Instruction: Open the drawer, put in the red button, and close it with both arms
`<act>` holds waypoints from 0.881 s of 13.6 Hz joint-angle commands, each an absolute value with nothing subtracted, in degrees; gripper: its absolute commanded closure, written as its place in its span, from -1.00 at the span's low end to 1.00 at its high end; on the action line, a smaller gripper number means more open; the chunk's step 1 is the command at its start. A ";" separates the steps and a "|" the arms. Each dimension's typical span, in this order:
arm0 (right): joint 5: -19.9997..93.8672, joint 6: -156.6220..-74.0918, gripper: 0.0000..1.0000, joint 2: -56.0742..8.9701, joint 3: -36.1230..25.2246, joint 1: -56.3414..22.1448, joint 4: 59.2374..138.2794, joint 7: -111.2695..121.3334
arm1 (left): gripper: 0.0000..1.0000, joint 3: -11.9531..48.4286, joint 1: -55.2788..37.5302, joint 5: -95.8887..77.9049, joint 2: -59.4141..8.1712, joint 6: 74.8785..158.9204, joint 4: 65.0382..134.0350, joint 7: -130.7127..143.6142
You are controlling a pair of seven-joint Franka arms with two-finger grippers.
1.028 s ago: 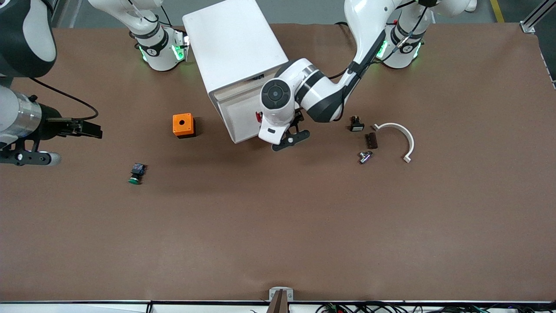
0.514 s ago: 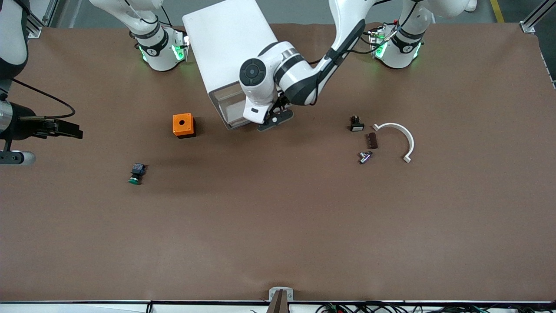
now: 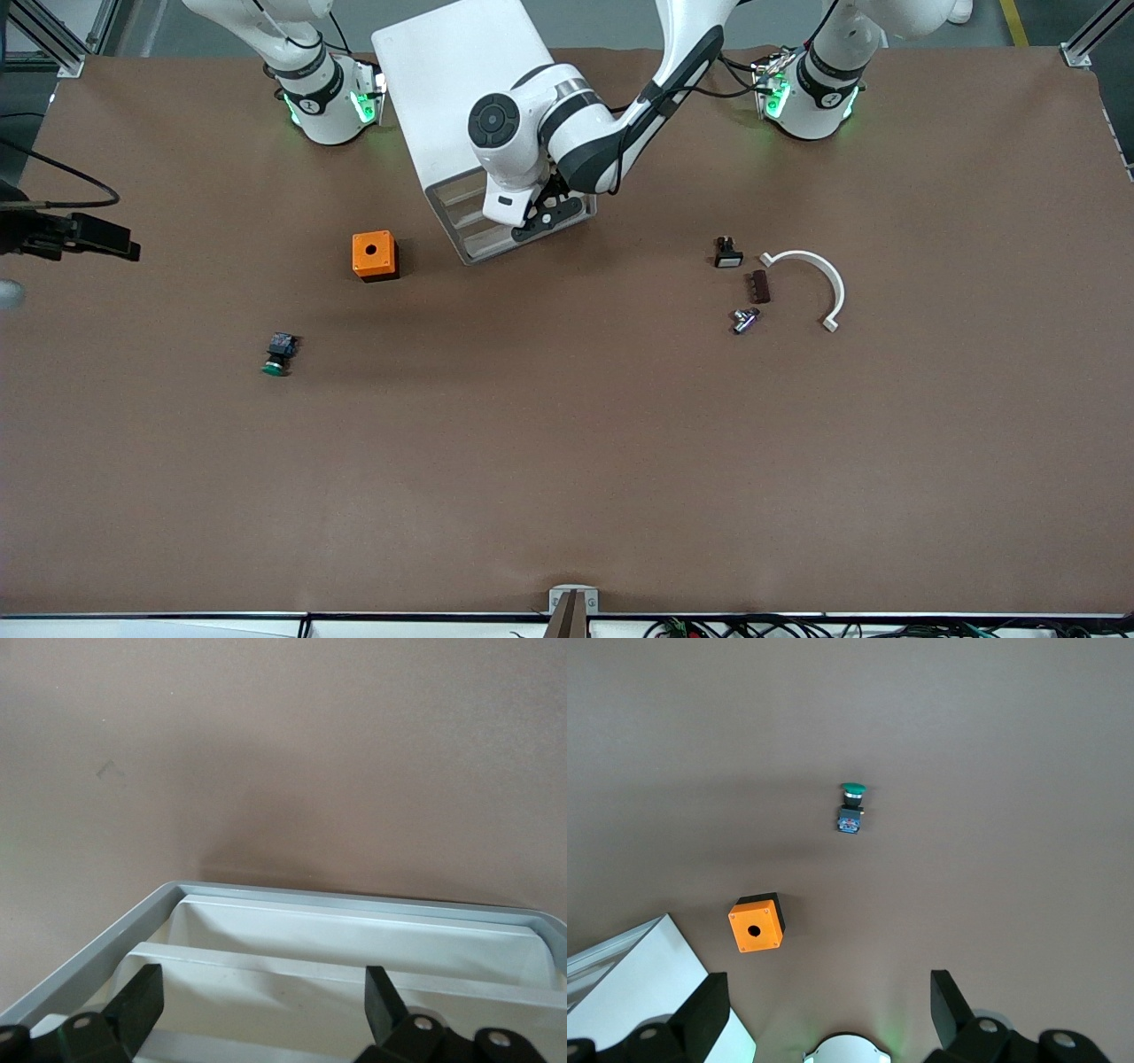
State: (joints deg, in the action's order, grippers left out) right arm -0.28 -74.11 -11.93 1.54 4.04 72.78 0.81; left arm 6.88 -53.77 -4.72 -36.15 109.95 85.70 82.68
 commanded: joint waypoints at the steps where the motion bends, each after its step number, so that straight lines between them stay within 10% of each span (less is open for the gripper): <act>1: -0.62 -72.86 -1.00 -11.60 2.20 5.71 70.93 1.67 | -1.00 7.47 -52.92 -4.22 -34.98 109.51 86.40 83.33; 12: -0.79 -72.86 -1.00 -8.17 2.37 5.53 71.54 1.93 | -1.00 7.12 -30.61 10.02 -23.23 107.51 84.64 79.81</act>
